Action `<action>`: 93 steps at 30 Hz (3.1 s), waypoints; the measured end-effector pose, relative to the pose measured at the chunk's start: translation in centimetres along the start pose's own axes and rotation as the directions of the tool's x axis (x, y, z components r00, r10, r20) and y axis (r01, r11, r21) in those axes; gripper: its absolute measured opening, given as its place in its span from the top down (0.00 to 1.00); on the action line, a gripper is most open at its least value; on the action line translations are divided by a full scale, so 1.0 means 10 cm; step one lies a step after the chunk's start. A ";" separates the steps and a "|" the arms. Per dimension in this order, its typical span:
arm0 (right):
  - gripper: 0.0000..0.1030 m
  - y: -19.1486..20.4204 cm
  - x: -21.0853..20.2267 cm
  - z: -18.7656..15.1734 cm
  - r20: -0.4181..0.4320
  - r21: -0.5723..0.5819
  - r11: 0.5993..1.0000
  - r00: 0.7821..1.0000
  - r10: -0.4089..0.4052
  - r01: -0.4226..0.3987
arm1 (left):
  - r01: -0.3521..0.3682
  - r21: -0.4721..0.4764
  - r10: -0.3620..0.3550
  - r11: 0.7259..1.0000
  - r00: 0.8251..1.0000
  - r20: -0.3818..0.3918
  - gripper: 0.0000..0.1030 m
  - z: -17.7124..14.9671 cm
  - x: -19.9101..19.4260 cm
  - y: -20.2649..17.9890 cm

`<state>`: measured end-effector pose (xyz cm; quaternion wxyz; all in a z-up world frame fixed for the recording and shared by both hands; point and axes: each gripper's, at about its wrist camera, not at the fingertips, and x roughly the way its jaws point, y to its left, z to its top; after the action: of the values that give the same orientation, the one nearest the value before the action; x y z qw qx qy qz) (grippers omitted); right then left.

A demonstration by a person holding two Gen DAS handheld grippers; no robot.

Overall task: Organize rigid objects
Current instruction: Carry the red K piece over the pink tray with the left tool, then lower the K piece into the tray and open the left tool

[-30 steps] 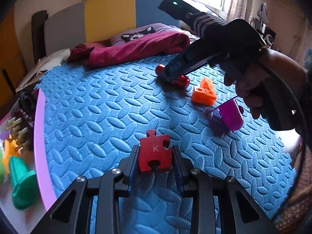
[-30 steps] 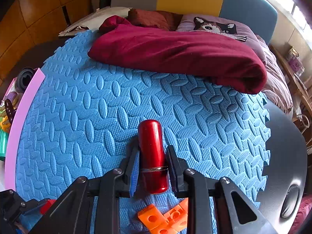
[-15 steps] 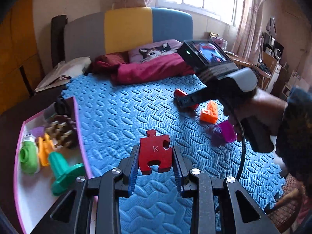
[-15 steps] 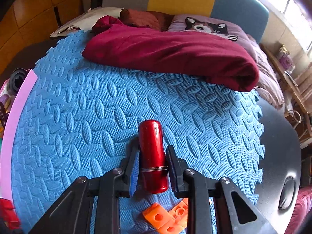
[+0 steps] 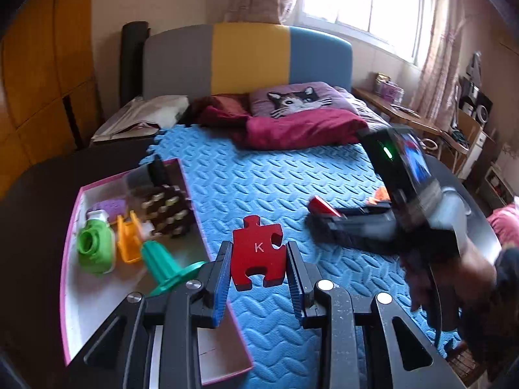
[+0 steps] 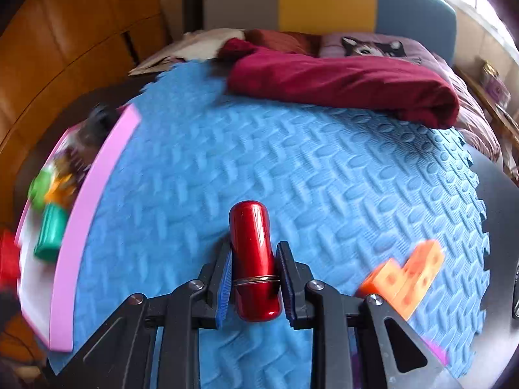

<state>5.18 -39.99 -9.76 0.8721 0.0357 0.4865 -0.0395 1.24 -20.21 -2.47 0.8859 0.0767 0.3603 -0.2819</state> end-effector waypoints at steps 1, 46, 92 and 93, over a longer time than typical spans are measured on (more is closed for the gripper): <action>0.74 0.07 -0.01 -0.04 0.011 -0.040 0.999 1.000 -0.022 0.023 | -0.010 -0.004 0.010 1.000 1.000 0.002 0.69 -0.01 -0.01 0.02; 0.75 0.06 -0.05 -0.21 0.134 -0.105 0.994 0.991 -0.002 0.016 | -0.162 -0.133 0.160 0.978 0.987 -0.026 0.68 -0.30 -0.25 0.73; 0.75 0.06 -0.04 -0.21 0.134 -0.105 0.994 0.991 -0.003 0.017 | -0.223 -0.279 0.188 0.934 0.971 -0.146 0.58 -0.35 0.10 1.38; 0.75 0.06 -0.04 -0.21 0.134 -0.105 0.994 0.991 -0.003 0.017 | -0.239 -0.271 0.207 0.932 0.968 -0.141 0.58 -0.35 0.06 1.37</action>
<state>3.25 -39.18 -10.55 0.9032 -0.0159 0.4285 -0.0202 7.17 -7.92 -6.36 0.8927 0.0039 0.4344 -0.1197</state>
